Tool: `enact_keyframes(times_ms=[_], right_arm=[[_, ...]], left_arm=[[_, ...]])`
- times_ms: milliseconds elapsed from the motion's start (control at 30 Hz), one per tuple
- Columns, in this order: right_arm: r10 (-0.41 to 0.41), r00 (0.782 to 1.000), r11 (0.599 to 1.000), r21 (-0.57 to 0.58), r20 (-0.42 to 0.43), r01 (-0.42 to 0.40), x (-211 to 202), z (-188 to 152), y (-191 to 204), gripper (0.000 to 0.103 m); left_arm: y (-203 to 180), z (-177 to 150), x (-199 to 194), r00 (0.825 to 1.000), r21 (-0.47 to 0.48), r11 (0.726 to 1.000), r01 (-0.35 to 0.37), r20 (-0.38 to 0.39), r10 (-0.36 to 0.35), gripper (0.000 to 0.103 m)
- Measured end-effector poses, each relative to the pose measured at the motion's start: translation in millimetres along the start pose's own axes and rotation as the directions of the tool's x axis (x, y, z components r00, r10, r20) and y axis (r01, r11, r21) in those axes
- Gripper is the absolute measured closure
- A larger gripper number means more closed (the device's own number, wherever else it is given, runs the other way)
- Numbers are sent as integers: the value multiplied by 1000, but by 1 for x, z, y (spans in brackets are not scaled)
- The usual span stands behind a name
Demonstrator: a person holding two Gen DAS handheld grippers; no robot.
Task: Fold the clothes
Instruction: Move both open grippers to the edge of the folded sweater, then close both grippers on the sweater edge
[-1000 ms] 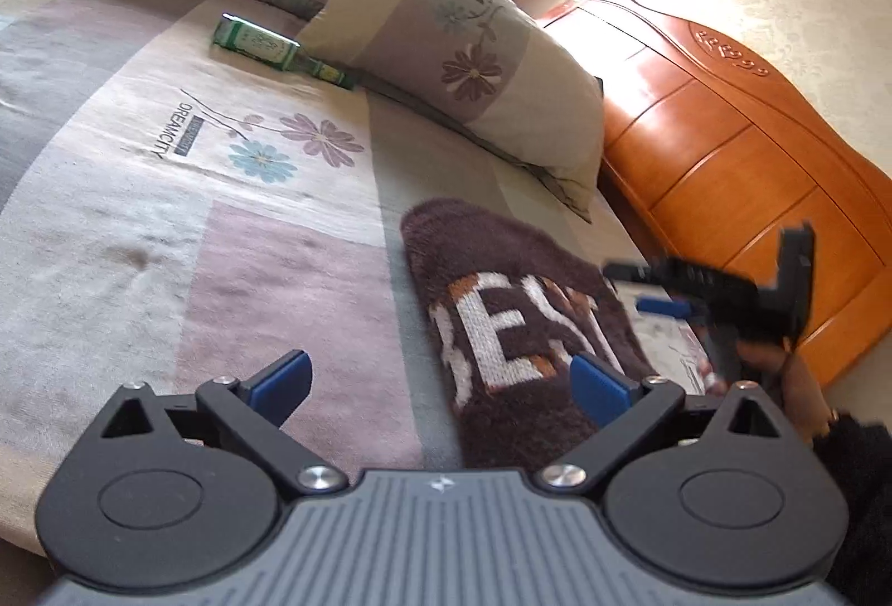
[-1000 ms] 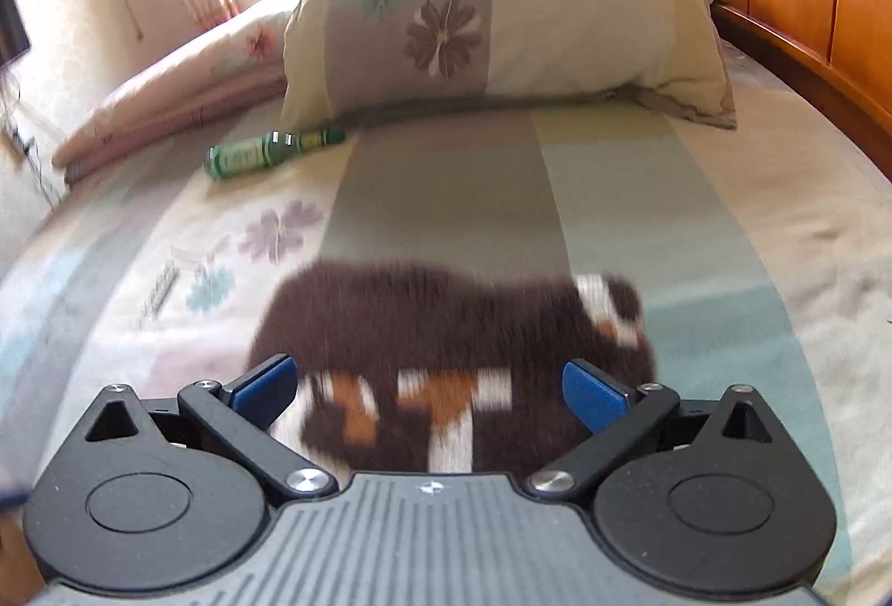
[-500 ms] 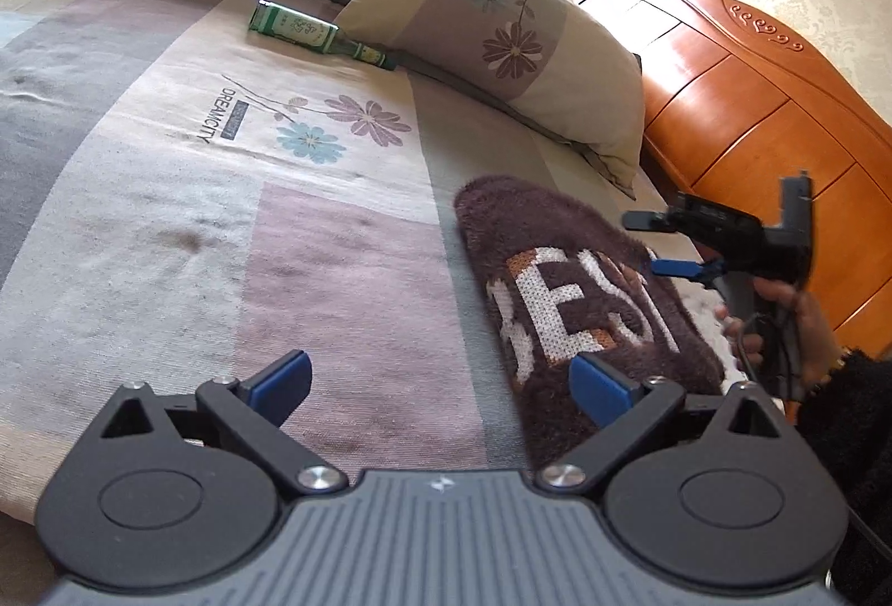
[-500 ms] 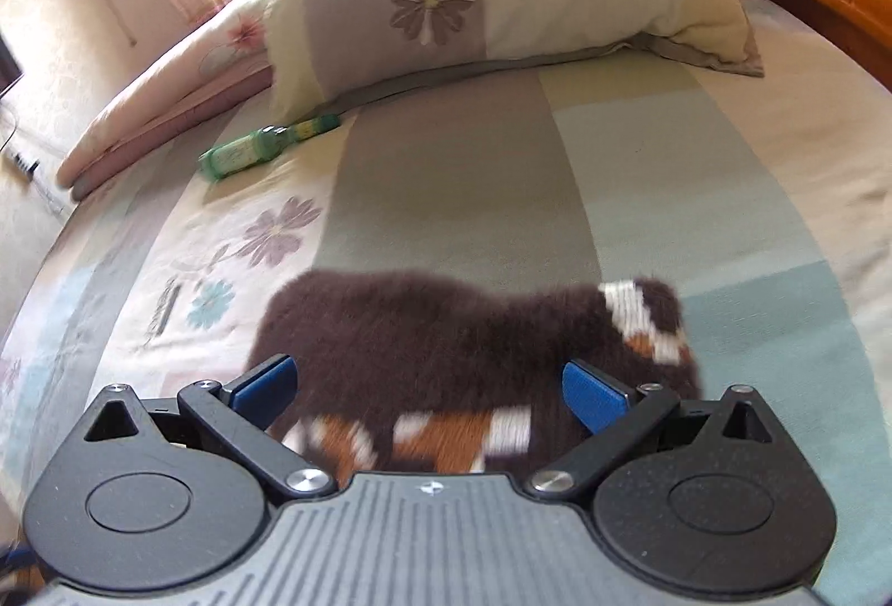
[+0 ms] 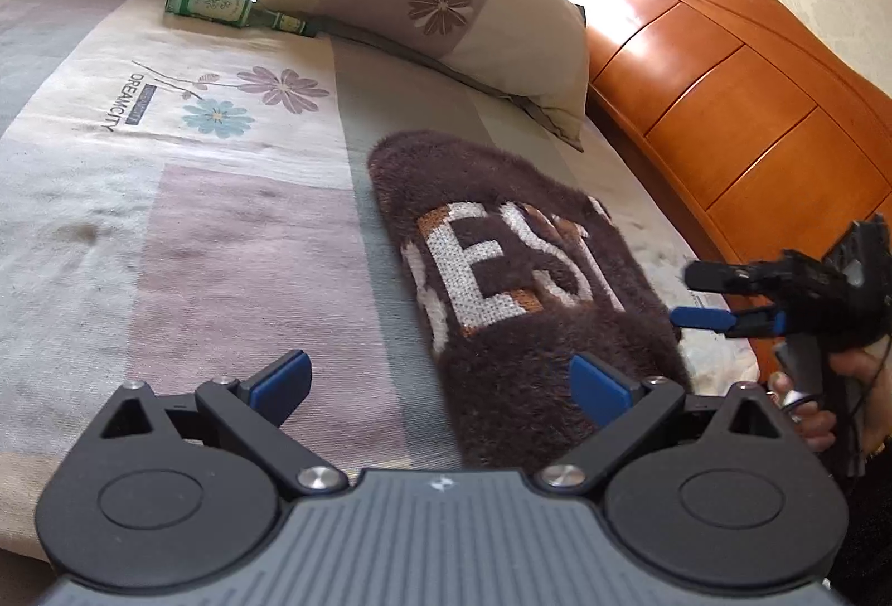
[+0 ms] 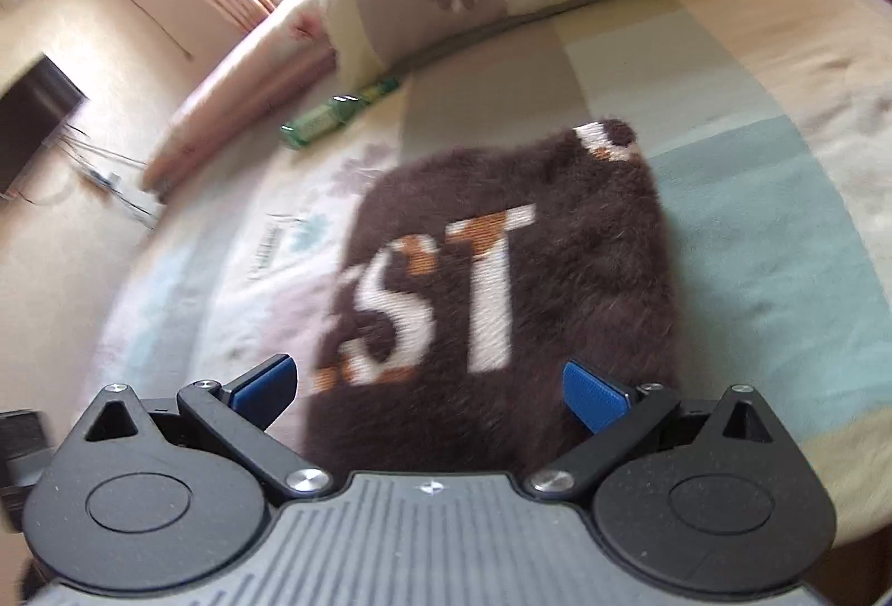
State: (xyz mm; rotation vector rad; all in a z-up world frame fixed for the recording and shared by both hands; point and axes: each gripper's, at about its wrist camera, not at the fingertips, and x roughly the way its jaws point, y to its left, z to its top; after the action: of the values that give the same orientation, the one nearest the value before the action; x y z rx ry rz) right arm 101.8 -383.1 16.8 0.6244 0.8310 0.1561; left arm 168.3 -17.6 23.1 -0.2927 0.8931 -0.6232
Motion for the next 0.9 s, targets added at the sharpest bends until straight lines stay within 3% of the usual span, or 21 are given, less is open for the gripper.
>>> enact_keyframes(times_ms=[33, 200, 300, 467, 567, 633, 700, 800, 900], right_arm=[[25, 1000, 1000, 4, -4, -25, -4, -4, 2, 0], [-18, 1000, 999, -52, -1, 18, -10, -34, 13, 0], [-106, 994, 991, -81, -15, 104, -7, -54, 8, 0], [-145, 989, 984, -103, -16, 143, -15, -75, 4, 0], [-136, 991, 988, -70, -14, 134, -21, -80, -4, 0], [-127, 992, 991, -49, -10, 126, -24, -83, -11, 0], [-115, 993, 993, -33, 1, 115, -29, -85, -15, 0], [-51, 998, 998, -24, 38, 52, -42, -82, -19, 0], [57, 995, 998, -35, 83, -55, -45, -66, -11, 0]], left_arm=[[-1, 2, 1, 999, -20, 999, 33, -7, -33, 4], [-13, 16, 10, 978, -88, 977, 195, -55, -200, 4], [-36, 24, 19, 967, -47, 974, 224, -115, -228, 4], [-80, 31, 40, 931, 26, 950, 311, -210, -299, 4], [-95, 20, 65, 914, 42, 948, 316, -282, -292, 4], [-91, 8, 86, 906, 11, 960, 279, -335, -259, 4], [-78, 0, 96, 903, -53, 967, 247, -350, -250, 5], [-68, 7, 83, 905, -113, 950, 290, -291, -311, 4], [-66, 21, 62, 942, -69, 964, 257, -207, -266, 4]])
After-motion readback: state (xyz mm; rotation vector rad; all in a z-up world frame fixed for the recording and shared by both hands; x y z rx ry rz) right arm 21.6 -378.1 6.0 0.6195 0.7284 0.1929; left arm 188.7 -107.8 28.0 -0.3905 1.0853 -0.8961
